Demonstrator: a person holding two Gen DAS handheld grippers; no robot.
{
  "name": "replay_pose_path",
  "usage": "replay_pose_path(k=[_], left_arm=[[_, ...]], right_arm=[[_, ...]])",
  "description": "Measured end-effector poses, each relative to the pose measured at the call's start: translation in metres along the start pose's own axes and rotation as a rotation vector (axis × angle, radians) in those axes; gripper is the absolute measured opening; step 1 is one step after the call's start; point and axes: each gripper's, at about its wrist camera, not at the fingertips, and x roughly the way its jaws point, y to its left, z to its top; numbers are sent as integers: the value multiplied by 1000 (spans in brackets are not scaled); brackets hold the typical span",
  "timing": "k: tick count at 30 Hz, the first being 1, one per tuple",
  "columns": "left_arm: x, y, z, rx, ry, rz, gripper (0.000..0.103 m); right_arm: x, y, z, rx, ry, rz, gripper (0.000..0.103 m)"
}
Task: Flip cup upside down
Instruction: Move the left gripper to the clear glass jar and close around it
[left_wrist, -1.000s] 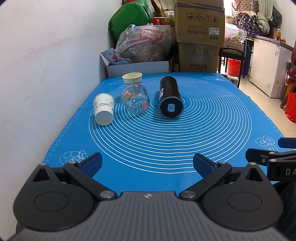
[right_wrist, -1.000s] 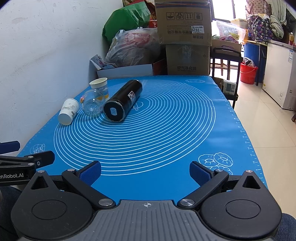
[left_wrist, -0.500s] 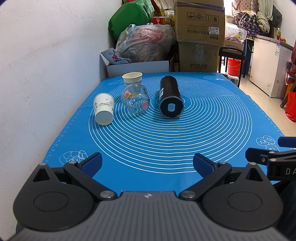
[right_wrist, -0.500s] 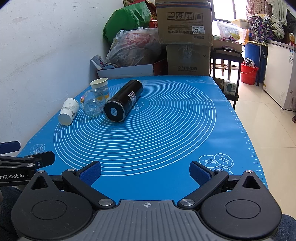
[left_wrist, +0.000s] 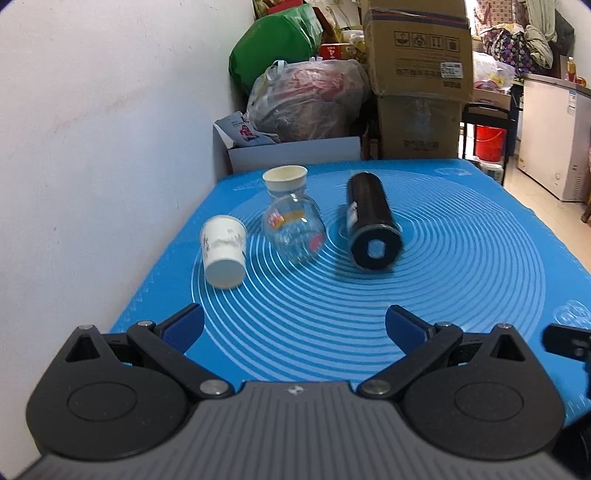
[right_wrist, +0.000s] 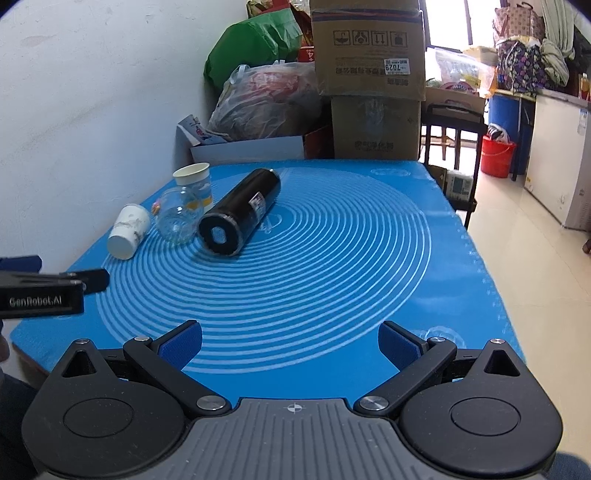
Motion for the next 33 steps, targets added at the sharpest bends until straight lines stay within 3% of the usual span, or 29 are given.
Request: replay_pose_path(k=[8, 15, 27, 28, 29, 31, 33], left_arm=[[57, 5, 31, -63, 7, -6, 103], [126, 12, 65, -141, 52, 41, 103], [210, 7, 81, -157, 149, 41, 103], [215, 6, 82, -154, 171, 52, 101], [220, 6, 81, -154, 185, 59, 92], [225, 12, 81, -197, 205, 6, 82], [226, 13, 81, -221, 224, -25, 79]], right_arm=[[36, -11, 27, 6, 2, -13, 103], [69, -18, 40, 11, 21, -6, 103], [104, -33, 47, 44, 57, -18, 103], [105, -33, 47, 43, 59, -19, 103], [106, -33, 46, 42, 61, -19, 103], [107, -34, 46, 42, 65, -18, 103], [107, -34, 45, 43, 66, -18, 103]])
